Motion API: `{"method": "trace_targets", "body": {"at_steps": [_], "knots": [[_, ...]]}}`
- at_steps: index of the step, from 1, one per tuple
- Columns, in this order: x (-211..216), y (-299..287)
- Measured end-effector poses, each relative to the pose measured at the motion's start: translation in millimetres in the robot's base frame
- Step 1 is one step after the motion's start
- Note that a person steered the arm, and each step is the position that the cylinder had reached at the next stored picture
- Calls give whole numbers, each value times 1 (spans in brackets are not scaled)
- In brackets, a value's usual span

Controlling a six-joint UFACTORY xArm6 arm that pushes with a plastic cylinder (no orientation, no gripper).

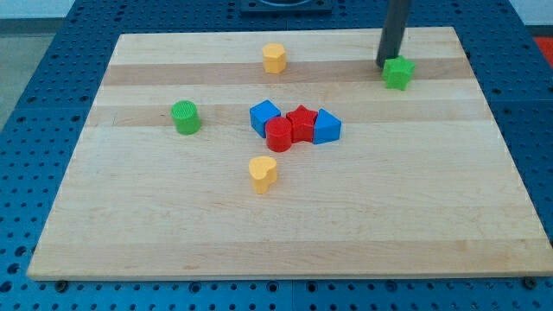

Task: Move your arm towards bottom center

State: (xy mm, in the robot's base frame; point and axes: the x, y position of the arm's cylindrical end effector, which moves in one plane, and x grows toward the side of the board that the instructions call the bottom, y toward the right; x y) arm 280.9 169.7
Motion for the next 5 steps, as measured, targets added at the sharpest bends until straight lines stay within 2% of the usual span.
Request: {"method": "trace_targets", "body": {"at_steps": [2, 4, 5], "knots": [[12, 0], [49, 36], [48, 34]]}}
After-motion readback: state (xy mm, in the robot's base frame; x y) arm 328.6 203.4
